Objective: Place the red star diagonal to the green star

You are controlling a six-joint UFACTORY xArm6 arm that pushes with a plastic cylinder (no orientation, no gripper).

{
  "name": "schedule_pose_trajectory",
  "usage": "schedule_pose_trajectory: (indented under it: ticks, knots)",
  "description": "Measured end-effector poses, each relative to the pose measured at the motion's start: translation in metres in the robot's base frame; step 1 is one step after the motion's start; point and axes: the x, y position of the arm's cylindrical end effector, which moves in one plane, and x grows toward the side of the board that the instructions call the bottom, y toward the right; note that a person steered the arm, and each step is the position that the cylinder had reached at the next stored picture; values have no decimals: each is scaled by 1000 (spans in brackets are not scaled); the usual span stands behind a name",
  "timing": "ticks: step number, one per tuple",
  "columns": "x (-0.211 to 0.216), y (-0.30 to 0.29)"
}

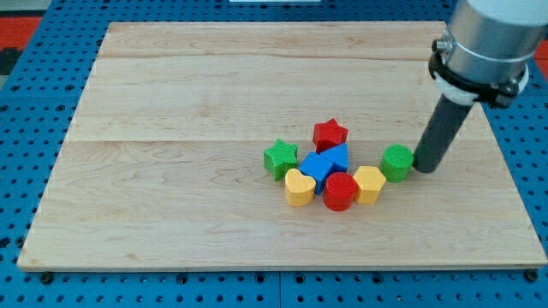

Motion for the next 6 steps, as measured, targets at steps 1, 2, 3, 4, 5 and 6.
schedule_pose_trajectory:
  ticks: [1,2,3,4,5,6]
  knots:
    - [-7,-29]
    - [24,19]
    - [25,-29]
    - [21,-50]
    - [-16,-66]
    - [-56,-76]
